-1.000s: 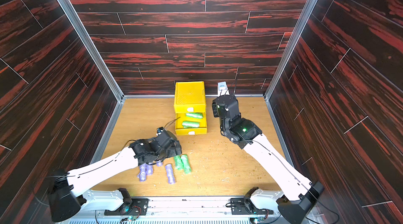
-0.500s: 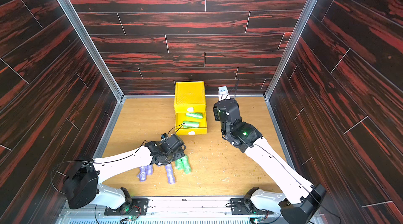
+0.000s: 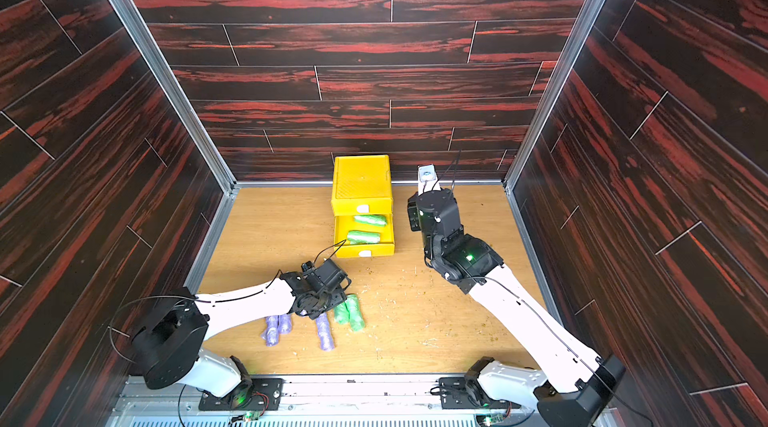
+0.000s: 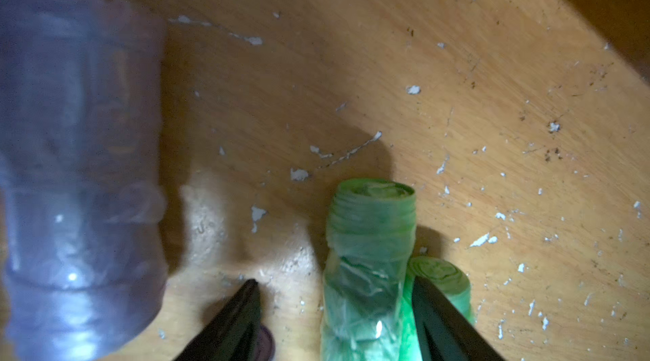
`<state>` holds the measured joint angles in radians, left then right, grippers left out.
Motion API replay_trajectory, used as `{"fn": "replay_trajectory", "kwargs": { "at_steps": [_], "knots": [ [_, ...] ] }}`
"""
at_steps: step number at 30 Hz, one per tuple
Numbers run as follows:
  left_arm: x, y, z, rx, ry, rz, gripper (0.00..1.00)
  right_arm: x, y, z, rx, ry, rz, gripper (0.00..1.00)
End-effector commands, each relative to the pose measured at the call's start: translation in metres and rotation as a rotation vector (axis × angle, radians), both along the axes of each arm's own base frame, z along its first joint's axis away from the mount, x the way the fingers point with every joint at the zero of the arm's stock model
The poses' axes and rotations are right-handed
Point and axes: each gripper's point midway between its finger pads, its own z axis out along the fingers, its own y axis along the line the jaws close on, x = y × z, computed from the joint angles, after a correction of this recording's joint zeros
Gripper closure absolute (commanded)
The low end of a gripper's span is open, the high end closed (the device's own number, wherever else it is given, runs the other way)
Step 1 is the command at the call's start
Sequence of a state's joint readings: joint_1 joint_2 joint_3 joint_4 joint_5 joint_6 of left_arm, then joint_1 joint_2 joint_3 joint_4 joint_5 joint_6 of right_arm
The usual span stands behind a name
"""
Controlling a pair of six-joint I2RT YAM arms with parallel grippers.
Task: Sort the rolls of trash bags by color and place them into the drawer
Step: Pick up the roll of trash bags from the center of the board.
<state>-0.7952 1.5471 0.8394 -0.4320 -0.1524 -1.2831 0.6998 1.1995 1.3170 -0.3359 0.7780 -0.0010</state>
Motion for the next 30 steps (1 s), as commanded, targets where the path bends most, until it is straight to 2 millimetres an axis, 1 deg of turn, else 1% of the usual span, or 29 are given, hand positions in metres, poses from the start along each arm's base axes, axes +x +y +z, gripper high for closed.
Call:
{"fn": "replay_trajectory", "kwargs": {
  "at_steps": [1,4,8,12,17,21,27,30],
  "knots": [
    [0.010,-0.012,0.006,-0.029,-0.012,-0.014,0.30,-0.001,-0.003,0.004,0.007,-0.015,-0.003,0.44],
    [0.004,-0.015,-0.003,-0.059,0.013,-0.016,0.37,-0.001,-0.004,0.003,0.005,-0.015,-0.006,0.43],
    [-0.007,-0.011,-0.011,-0.076,0.038,-0.006,0.43,-0.002,-0.007,0.003,0.001,-0.018,-0.016,0.43],
    [-0.012,-0.006,-0.013,-0.066,0.049,-0.008,0.45,-0.002,-0.006,0.001,0.001,-0.016,-0.017,0.43],
    [-0.013,-0.011,-0.018,-0.077,0.065,-0.016,0.45,-0.002,-0.006,0.001,0.000,-0.015,-0.018,0.42],
    [-0.015,-0.015,-0.015,-0.079,0.065,-0.033,0.46,-0.001,-0.006,-0.002,-0.004,-0.010,-0.018,0.42],
    [-0.020,-0.015,-0.005,-0.081,0.055,-0.051,0.55,0.000,-0.005,-0.003,-0.004,-0.008,-0.018,0.42],
    [-0.021,-0.013,0.001,-0.080,0.049,-0.058,0.57,0.000,-0.005,-0.003,-0.004,-0.007,-0.017,0.42]
  ]
}}
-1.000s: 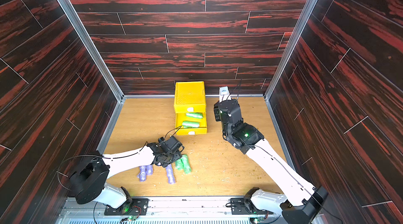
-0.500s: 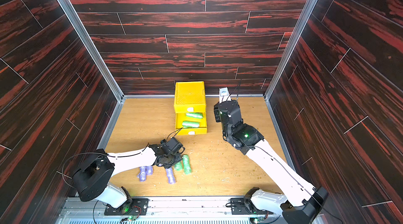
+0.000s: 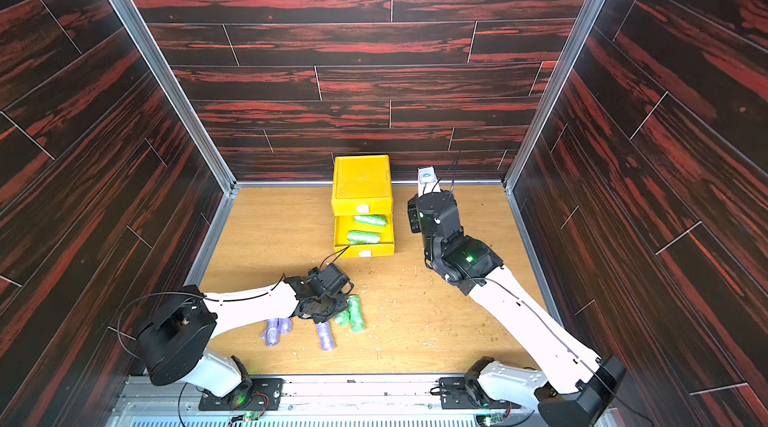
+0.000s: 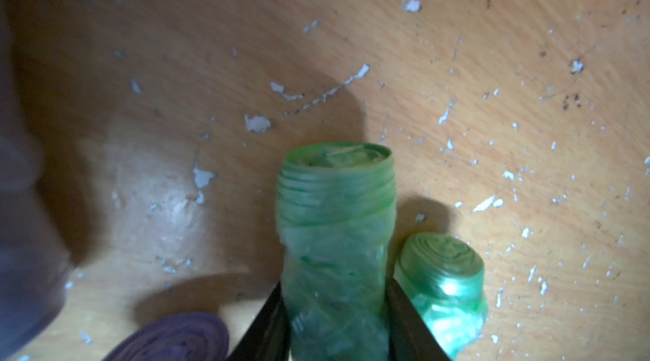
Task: Sort the rolls of trash bags by color and place them into the drawer
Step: Pick up the roll of trash bags from the center of the board.
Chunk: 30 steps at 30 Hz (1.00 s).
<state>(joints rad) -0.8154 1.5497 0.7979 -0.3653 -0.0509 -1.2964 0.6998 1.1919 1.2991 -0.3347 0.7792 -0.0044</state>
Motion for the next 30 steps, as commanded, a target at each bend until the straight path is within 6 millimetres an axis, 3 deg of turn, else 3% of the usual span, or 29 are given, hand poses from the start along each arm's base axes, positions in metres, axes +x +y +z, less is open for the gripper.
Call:
{"fn": "replay_trajectory", "kwargs": {
  "at_steps": [1,7,12,17,21,25,30],
  "knots": [
    [-0.005,0.004,0.011,0.007,-0.007,-0.016,0.58,0.001,-0.003,0.001,0.003,-0.012,-0.016,0.42],
    [-0.004,0.004,0.019,0.021,-0.015,-0.043,0.66,0.003,-0.002,0.000,0.002,-0.006,-0.014,0.42],
    [0.000,0.016,0.049,0.093,-0.058,-0.086,0.71,0.003,-0.001,-0.001,0.001,-0.002,-0.011,0.42],
    [0.018,0.030,0.111,0.182,-0.202,-0.158,0.73,0.003,0.000,-0.001,0.000,-0.001,-0.007,0.42],
    [0.041,0.038,0.189,0.325,-0.387,-0.310,0.71,0.002,0.000,0.000,0.004,0.001,-0.005,0.42],
    [0.067,0.032,0.261,0.482,-0.555,-0.576,0.67,0.001,-0.002,0.002,0.006,-0.002,-0.007,0.42],
    [0.095,0.038,0.284,0.801,-0.565,-0.909,0.66,-0.001,-0.004,0.003,0.006,-0.005,-0.012,0.42]
  ]
}}
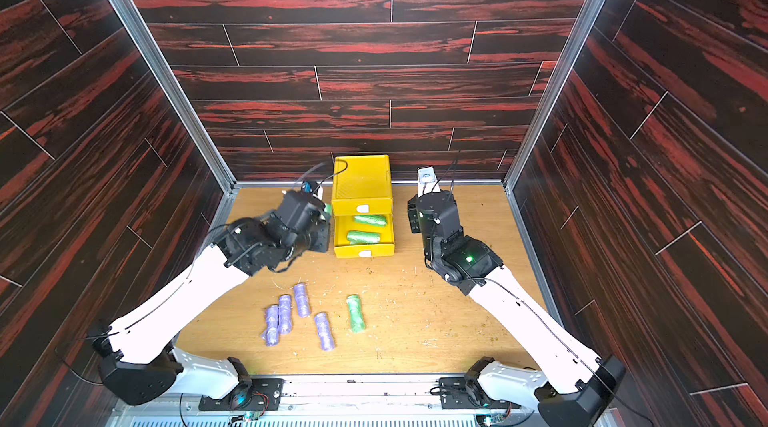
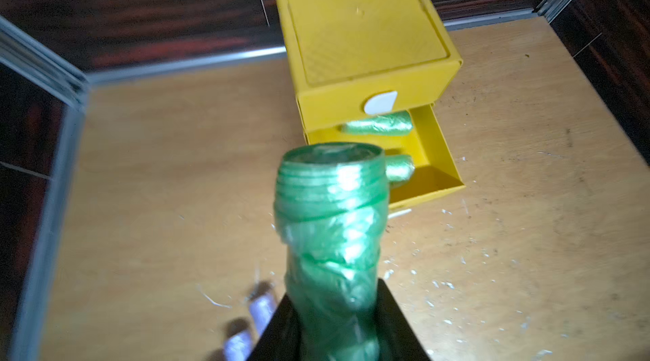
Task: Sort the rolls of trash bags by color and place them into the drawer
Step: Pick up the roll of trash bags from the center of the board, then place the roll of trash bags in the drawer.
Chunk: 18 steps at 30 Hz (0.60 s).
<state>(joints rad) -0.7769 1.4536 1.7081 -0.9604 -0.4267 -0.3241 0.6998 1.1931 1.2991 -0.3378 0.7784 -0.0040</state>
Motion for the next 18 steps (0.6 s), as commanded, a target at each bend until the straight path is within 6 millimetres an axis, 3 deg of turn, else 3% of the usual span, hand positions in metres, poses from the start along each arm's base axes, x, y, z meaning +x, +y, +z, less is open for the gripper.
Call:
{"fn": "replay_trajectory", "kwargs": {
  "at_steps": [1,5,10,16,18],
  "knots": [
    [0.011,0.019,-0.021,0.522,0.011,-0.249,0.67,-0.001,-0.005,0.005,0.010,-0.011,-0.013,0.42],
    [0.025,0.004,-0.023,0.722,-0.073,-0.480,0.69,-0.002,-0.005,0.006,0.011,-0.014,-0.015,0.42],
    [0.038,-0.025,-0.027,0.729,-0.161,-0.746,0.72,-0.001,-0.004,0.005,0.011,-0.012,-0.013,0.42],
    [0.060,-0.043,-0.048,0.753,-0.079,-0.922,0.76,-0.001,-0.004,0.002,0.009,-0.005,-0.009,0.42],
    [0.069,-0.052,-0.069,0.771,-0.019,-0.975,0.76,-0.001,-0.004,0.003,0.010,-0.007,-0.011,0.42]
  ]
}}
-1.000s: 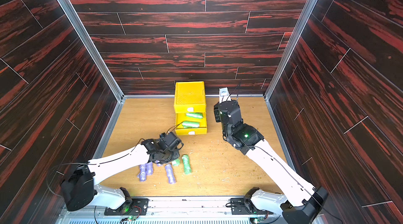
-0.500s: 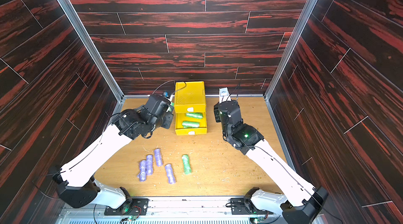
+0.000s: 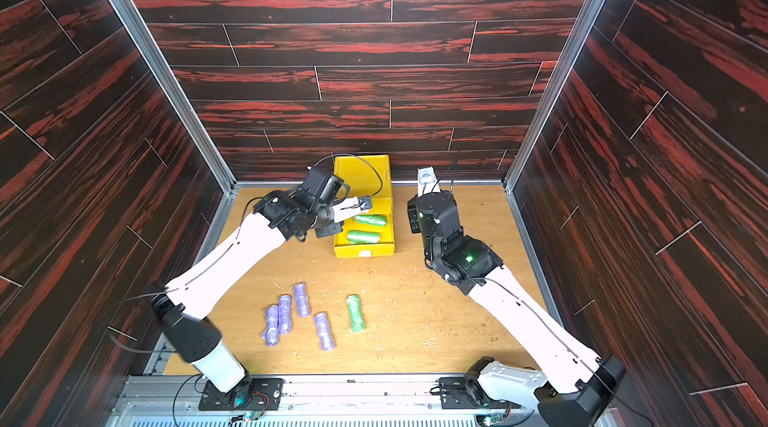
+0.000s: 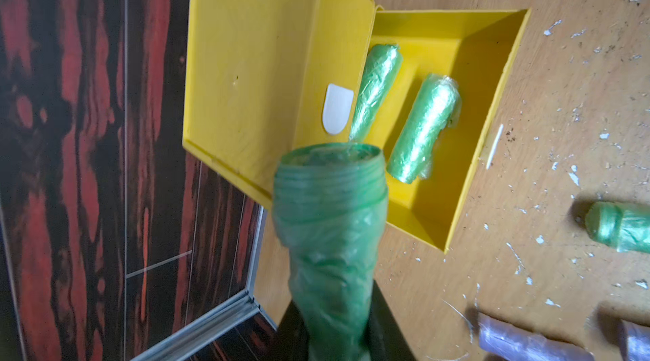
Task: Sort the rolls of trash bags by color and place them into the drawer
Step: Place the roll of trash bags in the drawer.
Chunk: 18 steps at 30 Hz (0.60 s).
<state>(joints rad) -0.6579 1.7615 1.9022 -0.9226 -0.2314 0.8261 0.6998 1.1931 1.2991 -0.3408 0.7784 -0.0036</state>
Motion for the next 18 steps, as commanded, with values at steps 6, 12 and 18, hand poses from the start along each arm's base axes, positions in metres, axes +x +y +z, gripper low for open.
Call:
{"fn": "replay_trajectory", "kwargs": {
  "at_steps": [6,12,18],
  "knots": [
    [0.021,-0.034,-0.057,0.117,0.175,-0.158,0.76,-0.001,-0.003,0.002,0.013,-0.006,-0.008,0.42],
    [0.028,-0.050,-0.083,0.094,0.227,-0.148,0.77,0.000,-0.002,-0.001,0.010,0.000,-0.003,0.42],
    [0.042,-0.044,-0.108,0.153,0.193,-0.103,0.76,0.002,0.001,-0.005,0.007,0.006,0.002,0.42]
  ]
}}
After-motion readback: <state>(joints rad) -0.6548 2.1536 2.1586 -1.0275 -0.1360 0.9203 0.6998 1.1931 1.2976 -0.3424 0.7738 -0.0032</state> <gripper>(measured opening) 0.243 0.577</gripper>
